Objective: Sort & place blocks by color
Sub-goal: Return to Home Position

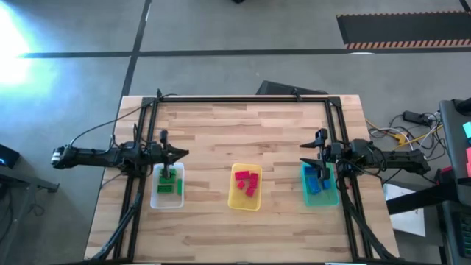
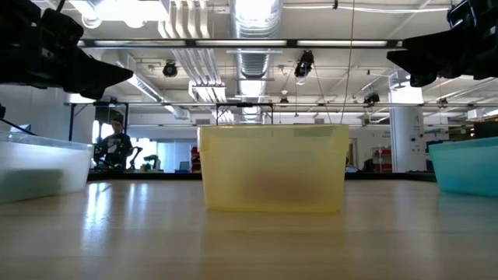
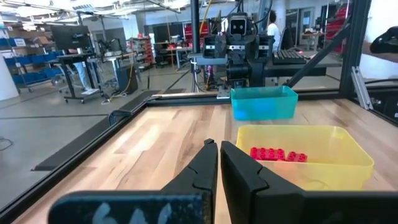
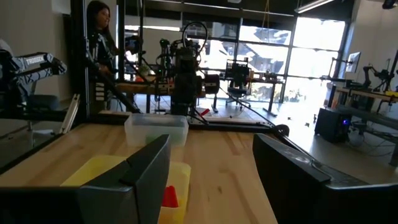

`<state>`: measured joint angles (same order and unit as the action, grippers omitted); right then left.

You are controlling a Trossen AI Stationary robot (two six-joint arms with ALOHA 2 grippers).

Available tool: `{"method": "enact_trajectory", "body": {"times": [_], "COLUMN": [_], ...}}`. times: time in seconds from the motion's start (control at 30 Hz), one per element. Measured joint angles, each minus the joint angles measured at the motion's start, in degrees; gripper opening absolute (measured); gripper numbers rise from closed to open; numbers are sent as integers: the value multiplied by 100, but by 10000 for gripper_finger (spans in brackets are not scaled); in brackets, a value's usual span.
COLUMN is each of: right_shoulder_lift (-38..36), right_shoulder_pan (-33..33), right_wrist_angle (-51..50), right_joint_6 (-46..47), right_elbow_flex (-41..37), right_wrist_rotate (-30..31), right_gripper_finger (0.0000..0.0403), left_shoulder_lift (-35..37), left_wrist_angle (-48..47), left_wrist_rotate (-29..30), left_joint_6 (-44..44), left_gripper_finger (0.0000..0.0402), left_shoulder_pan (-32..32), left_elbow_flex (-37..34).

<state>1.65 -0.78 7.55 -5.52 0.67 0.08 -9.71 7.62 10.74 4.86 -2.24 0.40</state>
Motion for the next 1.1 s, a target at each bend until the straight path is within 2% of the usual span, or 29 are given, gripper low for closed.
{"method": "enact_trajectory", "body": {"times": [1.1], "right_shoulder_lift": [0], "right_shoulder_pan": [0], "right_wrist_angle": [0], "right_joint_6": [0], "right_elbow_flex": [-4], "right_wrist_rotate": [0], "right_gripper_finger": [219], "left_shoulder_lift": [-265], "left_wrist_angle": [0], "left_wrist_rotate": [2], "left_joint_6": [2], "left_gripper_finger": [4], "left_shoulder_pan": [1], "left_elbow_flex": [-4]}}
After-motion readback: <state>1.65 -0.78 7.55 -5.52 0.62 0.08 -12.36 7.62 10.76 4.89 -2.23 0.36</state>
